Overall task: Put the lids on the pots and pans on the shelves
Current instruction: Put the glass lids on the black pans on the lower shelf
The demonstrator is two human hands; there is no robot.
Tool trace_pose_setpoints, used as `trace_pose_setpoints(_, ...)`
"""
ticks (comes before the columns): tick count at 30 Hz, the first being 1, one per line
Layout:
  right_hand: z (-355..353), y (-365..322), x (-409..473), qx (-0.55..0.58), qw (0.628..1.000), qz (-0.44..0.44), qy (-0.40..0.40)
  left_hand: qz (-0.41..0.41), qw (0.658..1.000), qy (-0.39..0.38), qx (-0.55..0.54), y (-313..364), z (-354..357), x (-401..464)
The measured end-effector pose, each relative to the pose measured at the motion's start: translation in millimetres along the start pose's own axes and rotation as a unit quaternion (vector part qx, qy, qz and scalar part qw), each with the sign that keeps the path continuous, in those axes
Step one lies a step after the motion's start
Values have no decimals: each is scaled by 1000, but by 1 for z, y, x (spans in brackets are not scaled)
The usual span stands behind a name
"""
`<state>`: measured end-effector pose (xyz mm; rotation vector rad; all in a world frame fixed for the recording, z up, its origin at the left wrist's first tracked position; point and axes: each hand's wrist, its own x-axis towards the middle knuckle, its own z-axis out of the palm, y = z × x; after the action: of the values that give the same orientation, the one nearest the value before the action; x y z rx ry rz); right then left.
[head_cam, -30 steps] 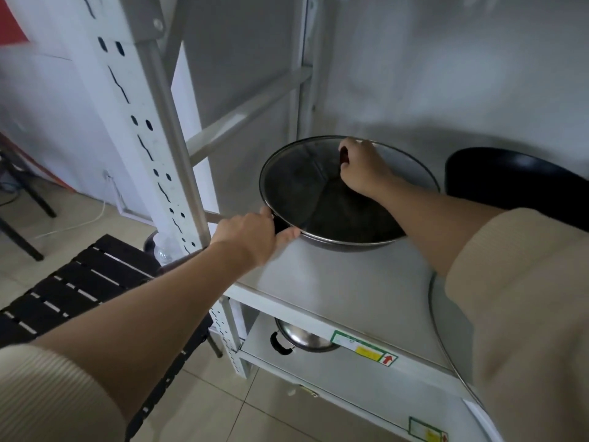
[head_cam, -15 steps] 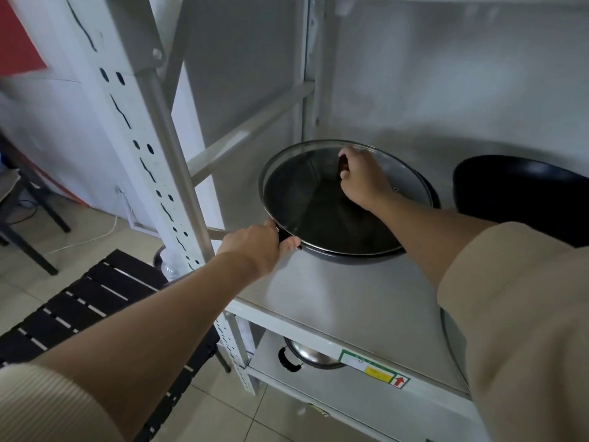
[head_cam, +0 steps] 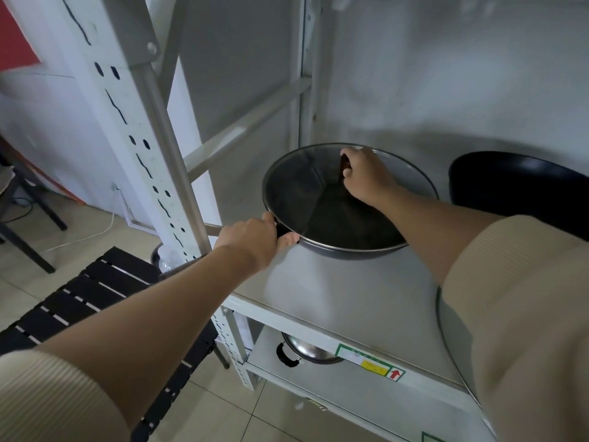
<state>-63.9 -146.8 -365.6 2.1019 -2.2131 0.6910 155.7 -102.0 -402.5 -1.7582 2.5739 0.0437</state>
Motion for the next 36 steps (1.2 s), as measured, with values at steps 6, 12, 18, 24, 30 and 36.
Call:
trace_pose_setpoints(6,-4,-4,-1,9,1000,16,-17,-3,1000,-10,-12,1,0,2)
trace_pose_setpoints(12,-12,-7,-23,7,1000,22,-7,-28,999,-7,-26,9,-9,-8)
trace_pose_setpoints(18,-61,11,-91,-9,999,36,6,-6,988,145,-43,44,-28,-44)
trace_pose_setpoints(24,-144,81,-184,-21,989,138,44,106,979,148,-91,153,-47,-82)
trace_pose_setpoints(30,-161,142,-246,-61,973,221,-3,207,974,81,-35,269,-40,-60)
trace_pose_setpoints(36,-119,180,-257,-87,955,270,-89,175,981,54,-64,335,-7,-13)
